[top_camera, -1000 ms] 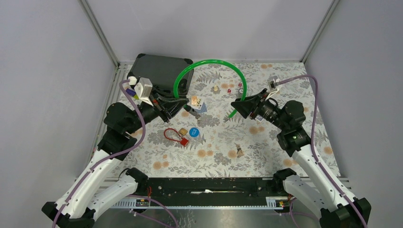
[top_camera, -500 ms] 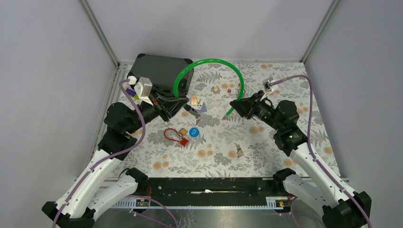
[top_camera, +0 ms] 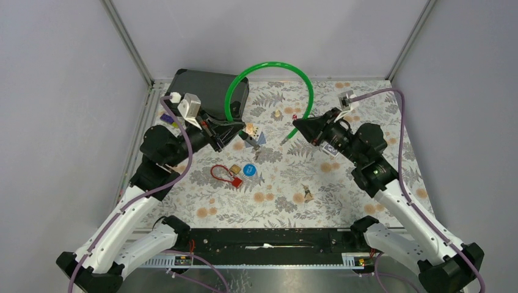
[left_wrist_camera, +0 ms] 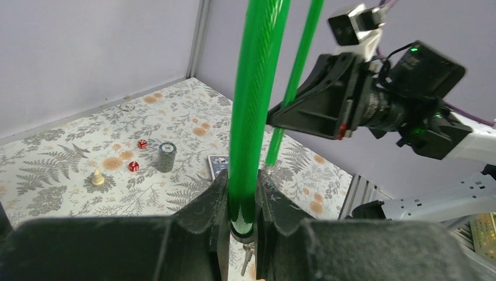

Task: Lock with the key
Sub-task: Pick up the lock from the center of the board, then lock the lock.

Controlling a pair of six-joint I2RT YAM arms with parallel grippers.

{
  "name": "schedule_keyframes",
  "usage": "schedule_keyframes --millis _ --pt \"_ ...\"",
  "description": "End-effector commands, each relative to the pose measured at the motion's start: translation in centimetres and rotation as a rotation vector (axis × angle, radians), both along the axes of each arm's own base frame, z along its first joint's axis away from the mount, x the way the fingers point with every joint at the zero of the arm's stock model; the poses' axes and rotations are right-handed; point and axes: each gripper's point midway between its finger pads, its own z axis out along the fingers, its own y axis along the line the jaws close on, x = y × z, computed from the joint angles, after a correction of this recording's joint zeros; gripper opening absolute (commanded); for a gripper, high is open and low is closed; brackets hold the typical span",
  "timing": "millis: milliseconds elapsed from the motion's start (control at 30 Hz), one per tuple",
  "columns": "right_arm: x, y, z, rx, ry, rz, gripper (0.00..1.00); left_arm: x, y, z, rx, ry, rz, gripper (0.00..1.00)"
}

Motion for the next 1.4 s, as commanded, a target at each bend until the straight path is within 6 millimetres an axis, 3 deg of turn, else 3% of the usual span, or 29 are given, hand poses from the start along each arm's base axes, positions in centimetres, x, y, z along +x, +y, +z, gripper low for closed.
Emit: schedule_keyframes --millis 0,200,467,867,1033,1100,1367 --pt "-1.1 1.9 8.6 0.118 -0.166 0.013 0.0 0.1 1.5 4.8 -0.115 -0.099 0.078 0.0" --pt "-3.0 6.1 11.6 0.198 -0.222 0.032 0.0 0.9 3.2 4.8 -0.152 -0.108 0.189 0.0" --pt "-5.0 9.6 13.6 0.271 -0.325 0.011 0.0 1.0 2.7 4.1 -0.103 -0.089 0.169 0.0" --pt "-6.9 9.7 15.7 0.287 -0.469 0.051 0.0 0.7 2.9 3.3 -0.08 -0.104 0.17 0.0" --pt "-6.5 9.5 15.9 0.259 -0.495 0.023 0.07 0.2 2.5 3.4 -0.076 -0.115 0.134 0.0" --pt "-5.7 9.4 15.6 0.243 -0.467 -0.015 0.0 0.0 2.4 3.5 -0.076 -0.12 0.127 0.0" --pt "-5.5 8.9 16.4 0.259 -0.453 -0.037 0.0 -0.2 2.4 3.3 -0.073 -0.121 0.121 0.0"
